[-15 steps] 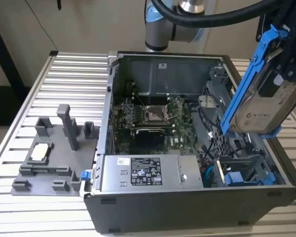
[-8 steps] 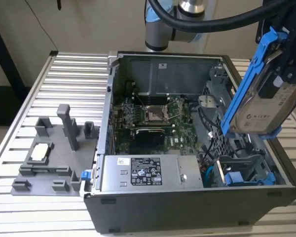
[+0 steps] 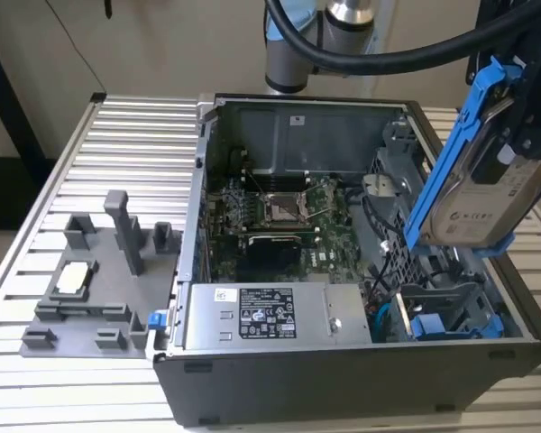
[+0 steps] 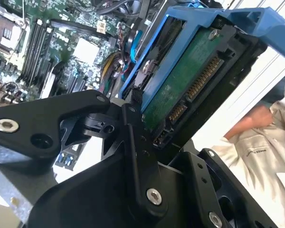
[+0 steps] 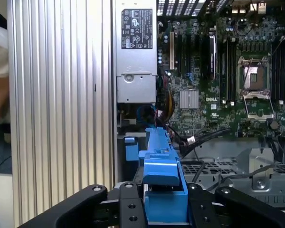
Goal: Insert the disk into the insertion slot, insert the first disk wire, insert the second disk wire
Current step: 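Insert the disk into the insertion slot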
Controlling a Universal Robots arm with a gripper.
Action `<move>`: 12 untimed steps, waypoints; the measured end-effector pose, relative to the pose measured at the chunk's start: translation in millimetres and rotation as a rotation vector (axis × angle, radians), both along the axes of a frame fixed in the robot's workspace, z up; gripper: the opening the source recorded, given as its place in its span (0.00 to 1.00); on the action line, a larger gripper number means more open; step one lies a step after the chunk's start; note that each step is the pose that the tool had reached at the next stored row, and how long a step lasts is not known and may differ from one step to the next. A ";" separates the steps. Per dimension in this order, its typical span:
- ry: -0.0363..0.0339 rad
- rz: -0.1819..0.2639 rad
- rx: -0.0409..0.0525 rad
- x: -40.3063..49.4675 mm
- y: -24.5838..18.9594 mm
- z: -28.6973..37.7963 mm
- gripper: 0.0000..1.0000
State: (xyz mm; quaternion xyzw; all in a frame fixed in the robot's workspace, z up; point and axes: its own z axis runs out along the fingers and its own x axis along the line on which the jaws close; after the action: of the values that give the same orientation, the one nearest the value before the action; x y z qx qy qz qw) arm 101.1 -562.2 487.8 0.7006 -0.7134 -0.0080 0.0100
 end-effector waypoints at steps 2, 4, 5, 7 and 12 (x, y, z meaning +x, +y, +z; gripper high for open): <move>-0.0008 0.000 0.0000 0.0 0.0 -0.9 0.33; -0.0017 0.000 -0.0001 0.0 0.0 -1.9 0.33; -0.0024 0.000 0.0000 0.0 0.0 -2.5 0.33; -0.0047 0.000 -0.0001 0.0 0.0 -3.7 0.33; -0.0071 0.000 -0.0002 0.4 -0.1 -7.3 0.33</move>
State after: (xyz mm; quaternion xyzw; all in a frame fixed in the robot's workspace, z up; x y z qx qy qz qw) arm 101.4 -562.3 480.5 0.7006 -0.7135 -0.0055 0.0075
